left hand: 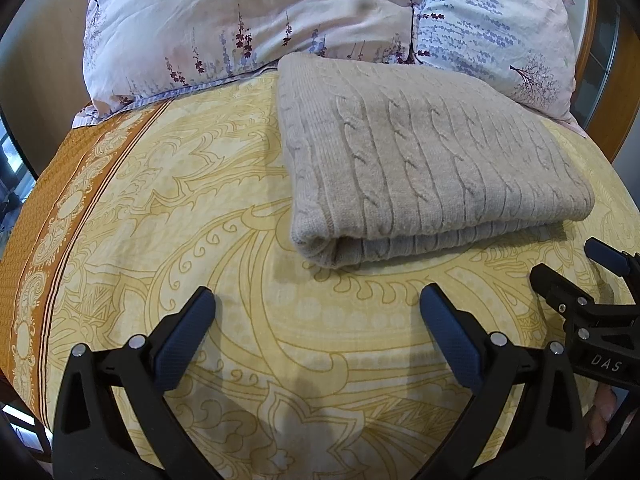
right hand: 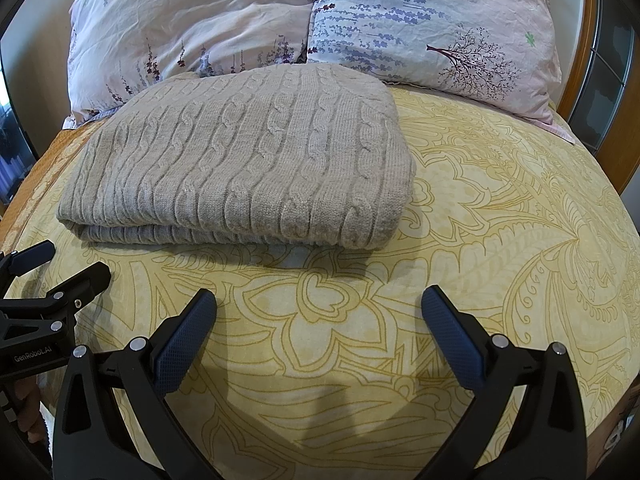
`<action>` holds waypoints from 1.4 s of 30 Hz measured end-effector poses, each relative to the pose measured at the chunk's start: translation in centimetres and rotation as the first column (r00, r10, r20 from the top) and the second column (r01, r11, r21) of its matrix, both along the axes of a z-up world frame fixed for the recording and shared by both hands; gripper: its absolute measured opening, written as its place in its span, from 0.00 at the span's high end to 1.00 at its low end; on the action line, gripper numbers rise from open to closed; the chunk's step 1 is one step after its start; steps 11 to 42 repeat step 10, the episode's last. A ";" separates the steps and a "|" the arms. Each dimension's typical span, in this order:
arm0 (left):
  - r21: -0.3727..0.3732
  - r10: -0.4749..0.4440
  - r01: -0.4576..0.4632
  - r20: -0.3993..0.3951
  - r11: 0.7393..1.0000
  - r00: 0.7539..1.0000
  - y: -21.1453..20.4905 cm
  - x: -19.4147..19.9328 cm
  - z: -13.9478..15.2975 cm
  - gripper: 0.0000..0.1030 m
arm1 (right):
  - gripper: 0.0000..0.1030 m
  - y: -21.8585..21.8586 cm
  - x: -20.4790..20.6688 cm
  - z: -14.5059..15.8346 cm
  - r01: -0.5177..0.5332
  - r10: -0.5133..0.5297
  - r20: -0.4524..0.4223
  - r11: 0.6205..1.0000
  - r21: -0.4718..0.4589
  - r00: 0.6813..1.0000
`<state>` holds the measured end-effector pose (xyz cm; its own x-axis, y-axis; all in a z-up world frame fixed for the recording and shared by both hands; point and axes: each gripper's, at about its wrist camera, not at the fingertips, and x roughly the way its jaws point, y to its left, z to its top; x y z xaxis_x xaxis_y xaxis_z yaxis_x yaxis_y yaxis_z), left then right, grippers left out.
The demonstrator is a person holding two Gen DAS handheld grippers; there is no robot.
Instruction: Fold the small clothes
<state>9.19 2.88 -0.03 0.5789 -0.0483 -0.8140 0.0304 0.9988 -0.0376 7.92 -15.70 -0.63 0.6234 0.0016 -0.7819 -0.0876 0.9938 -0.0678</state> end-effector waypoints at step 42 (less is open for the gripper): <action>-0.002 0.001 -0.001 0.000 1.000 1.000 0.0 0.0 0.0 0.02 | 0.01 0.0 0.0 0.0 -0.001 0.001 0.000 1.000 0.000 1.000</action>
